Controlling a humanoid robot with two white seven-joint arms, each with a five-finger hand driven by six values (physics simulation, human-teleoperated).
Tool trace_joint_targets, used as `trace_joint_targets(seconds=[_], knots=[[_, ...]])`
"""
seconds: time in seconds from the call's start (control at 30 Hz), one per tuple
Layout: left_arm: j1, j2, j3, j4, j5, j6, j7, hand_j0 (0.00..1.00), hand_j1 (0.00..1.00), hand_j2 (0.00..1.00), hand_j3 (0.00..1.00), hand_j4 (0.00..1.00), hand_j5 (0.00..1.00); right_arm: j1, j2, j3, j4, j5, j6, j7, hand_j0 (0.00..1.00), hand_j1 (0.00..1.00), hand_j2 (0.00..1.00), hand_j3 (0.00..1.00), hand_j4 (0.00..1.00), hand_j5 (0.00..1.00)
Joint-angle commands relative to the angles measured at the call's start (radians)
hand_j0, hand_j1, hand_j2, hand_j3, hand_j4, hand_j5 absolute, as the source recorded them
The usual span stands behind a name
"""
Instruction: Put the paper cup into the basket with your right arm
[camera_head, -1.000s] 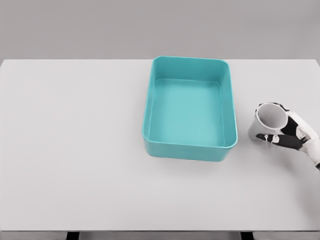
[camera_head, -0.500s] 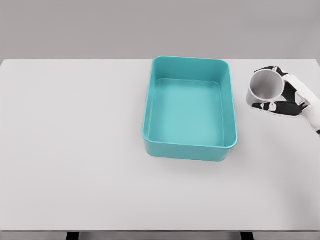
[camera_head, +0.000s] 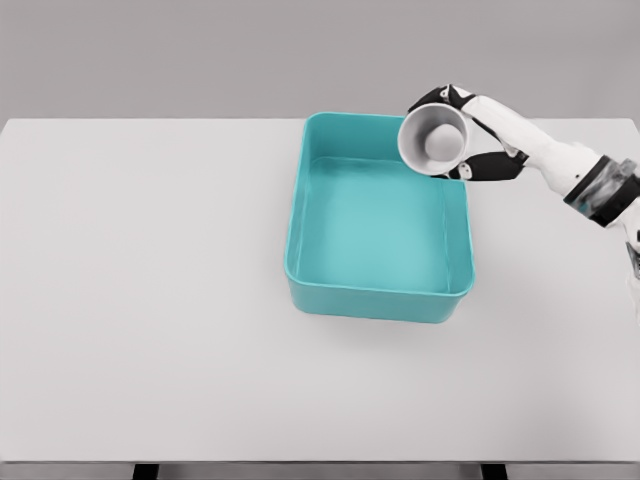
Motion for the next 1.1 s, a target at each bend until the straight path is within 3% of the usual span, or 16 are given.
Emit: trace_joint_targets(seconds=[0.0, 0.07, 0.27, 0.43, 0.63, 0.67, 0.7, 0.73, 1.0, 1.07], knots=[[0.0, 0.0, 0.0, 0.0, 0.0, 0.0, 0.0, 1.0, 1.0, 1.0, 1.0, 1.0, 1.0, -0.002, 0.009, 0.045, -0.003, 0.049, 0.002, -0.001, 0.41, 0.41, 0.41, 0.41, 0.41, 0.41], [0.0, 0.0, 0.0, 0.0, 0.0, 0.0, 0.0, 1.0, 1.0, 1.0, 1.0, 1.0, 1.0, -0.015, 0.008, 0.064, -0.003, 0.069, 0.002, -0.001, 0.41, 0.41, 0.41, 0.41, 0.41, 0.41], [0.0, 0.0, 0.0, 0.0, 0.0, 0.0, 0.0, 1.0, 1.0, 1.0, 1.0, 1.0, 1.0, -0.135, -0.061, 0.23, -0.003, 0.094, 0.015, -0.001, 0.41, 0.41, 0.41, 0.41, 0.41, 0.41], [0.0, 0.0, 0.0, 0.0, 0.0, 0.0, 0.0, 1.0, 1.0, 1.0, 1.0, 1.0, 1.0, -0.153, -0.14, 0.289, -0.006, 0.095, 0.01, -0.001, 0.41, 0.41, 0.41, 0.41, 0.41, 0.41], [0.0, 0.0, 0.0, 0.0, 0.0, 0.0, 0.0, 1.0, 1.0, 1.0, 1.0, 1.0, 1.0, -0.222, -0.212, 0.432, -0.035, 0.163, 0.013, -0.001, 0.43, 0.43, 0.43, 0.43, 0.43, 0.43], [0.0, 0.0, 0.0, 0.0, 0.0, 0.0, 0.0, 1.0, 1.0, 1.0, 1.0, 1.0, 1.0, -0.222, -0.212, 0.437, -0.037, 0.163, 0.013, -0.001, 0.48, 0.48, 0.48, 0.48, 0.48, 0.48], [0.0, 0.0, 0.0, 0.0, 0.0, 0.0, 0.0, 1.0, 1.0, 1.0, 1.0, 1.0, 1.0, -0.224, -0.213, 0.449, -0.047, 0.172, 0.015, -0.001, 0.62, 0.62, 0.62, 0.62, 0.62, 0.62], [0.0, 0.0, 0.0, 0.0, 0.0, 0.0, 0.0, 1.0, 1.0, 1.0, 1.0, 1.0, 1.0, -0.224, -0.213, 0.449, -0.053, 0.203, 0.016, -0.001, 0.88, 0.88, 0.88, 0.88, 0.88, 0.88], [0.0, 0.0, 0.0, 0.0, 0.0, 0.0, 0.0, 1.0, 1.0, 1.0, 1.0, 1.0, 1.0, -0.23, -0.212, 0.435, -0.07, 0.207, 0.018, -0.001, 0.98, 0.98, 0.98, 0.98, 0.98, 0.98], [0.0, 0.0, 0.0, 0.0, 0.0, 0.0, 0.0, 1.0, 1.0, 1.0, 1.0, 1.0, 1.0, -0.219, -0.216, 0.362, -0.099, 0.187, 0.016, -0.001, 0.99, 0.99, 0.99, 0.99, 0.99, 0.99]])
